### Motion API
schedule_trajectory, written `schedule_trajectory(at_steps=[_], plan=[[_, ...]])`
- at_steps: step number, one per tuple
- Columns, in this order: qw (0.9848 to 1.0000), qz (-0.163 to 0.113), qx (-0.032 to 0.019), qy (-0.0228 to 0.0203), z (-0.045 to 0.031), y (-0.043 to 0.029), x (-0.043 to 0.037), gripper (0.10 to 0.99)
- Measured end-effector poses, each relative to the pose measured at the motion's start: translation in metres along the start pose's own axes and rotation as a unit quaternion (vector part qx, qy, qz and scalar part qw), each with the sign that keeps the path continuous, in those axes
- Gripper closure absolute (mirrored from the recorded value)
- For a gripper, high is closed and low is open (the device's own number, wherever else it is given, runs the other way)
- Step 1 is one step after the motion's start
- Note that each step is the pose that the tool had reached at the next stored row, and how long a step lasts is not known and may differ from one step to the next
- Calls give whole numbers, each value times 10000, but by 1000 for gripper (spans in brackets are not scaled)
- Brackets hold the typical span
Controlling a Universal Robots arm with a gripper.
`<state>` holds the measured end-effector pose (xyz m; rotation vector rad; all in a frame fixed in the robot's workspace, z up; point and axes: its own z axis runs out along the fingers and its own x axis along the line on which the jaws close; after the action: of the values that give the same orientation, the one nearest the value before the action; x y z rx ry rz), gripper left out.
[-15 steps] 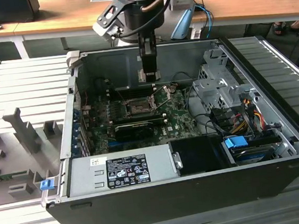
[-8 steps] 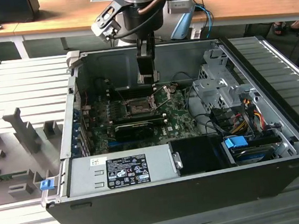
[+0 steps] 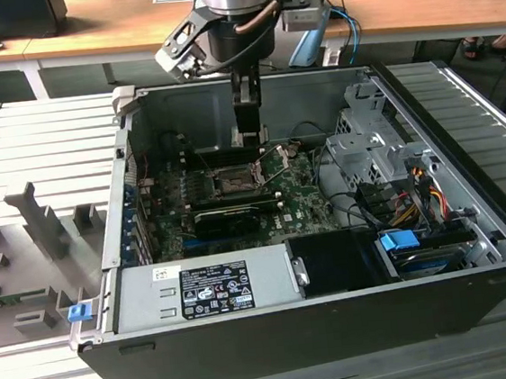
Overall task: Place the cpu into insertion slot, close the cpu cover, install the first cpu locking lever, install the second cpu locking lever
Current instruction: 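Place the cpu into insertion slot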
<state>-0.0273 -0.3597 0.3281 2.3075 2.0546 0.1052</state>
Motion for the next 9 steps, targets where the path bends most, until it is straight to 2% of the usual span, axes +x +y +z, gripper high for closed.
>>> schedule_trajectory(at_steps=[1, 2, 5, 9], plan=[[9997, -248, 5, 20, 14, -1, -1, 557], [9994, -346, 6, 28, 19, -2, -1, 557], [9990, -437, -8, 39, 42, -24, -6, 557], [9990, -446, -15, 40, 214, -58, -12, 557]])
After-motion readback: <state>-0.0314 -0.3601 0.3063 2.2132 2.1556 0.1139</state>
